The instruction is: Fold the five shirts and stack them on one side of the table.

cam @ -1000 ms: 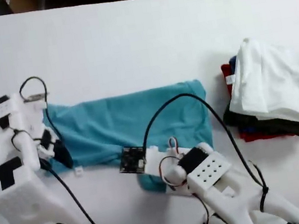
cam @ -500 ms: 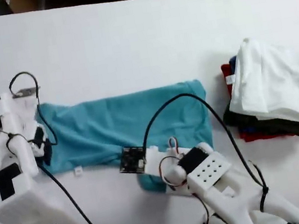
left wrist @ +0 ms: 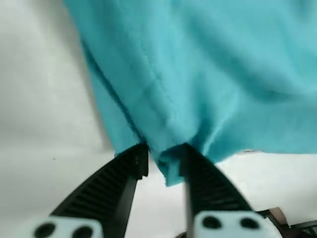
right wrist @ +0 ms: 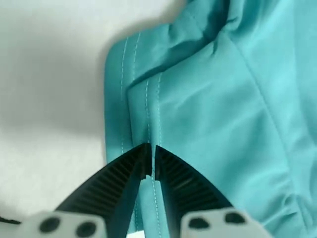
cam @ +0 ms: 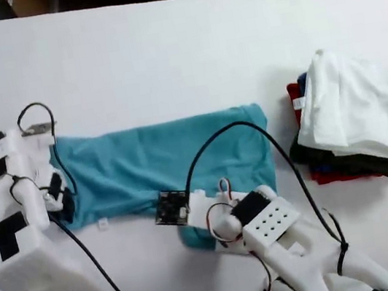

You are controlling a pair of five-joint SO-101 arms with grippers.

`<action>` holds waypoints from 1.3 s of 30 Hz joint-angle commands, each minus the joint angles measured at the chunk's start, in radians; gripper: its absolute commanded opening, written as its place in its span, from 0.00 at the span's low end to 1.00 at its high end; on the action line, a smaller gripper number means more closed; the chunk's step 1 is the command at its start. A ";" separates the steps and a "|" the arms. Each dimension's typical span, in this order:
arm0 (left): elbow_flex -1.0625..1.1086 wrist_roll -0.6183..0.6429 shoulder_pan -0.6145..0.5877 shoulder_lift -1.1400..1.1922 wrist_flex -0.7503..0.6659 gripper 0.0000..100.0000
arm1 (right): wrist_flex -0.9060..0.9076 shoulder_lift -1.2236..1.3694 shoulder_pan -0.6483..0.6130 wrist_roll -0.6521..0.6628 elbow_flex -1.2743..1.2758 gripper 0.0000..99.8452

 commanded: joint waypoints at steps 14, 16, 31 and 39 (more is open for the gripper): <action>-0.229 -0.005 0.014 -0.048 0.181 0.05 | -0.013 -0.038 0.007 -0.003 -0.008 0.03; -0.306 -0.005 0.014 -0.043 0.227 0.05 | -0.013 -0.038 0.007 -0.003 -0.008 0.03; -0.257 -0.005 0.043 -0.035 0.144 0.05 | -0.013 -0.038 0.007 -0.003 -0.008 0.03; -0.116 -0.006 0.034 -0.038 0.029 0.15 | -0.013 -0.035 0.007 -0.009 -0.008 0.03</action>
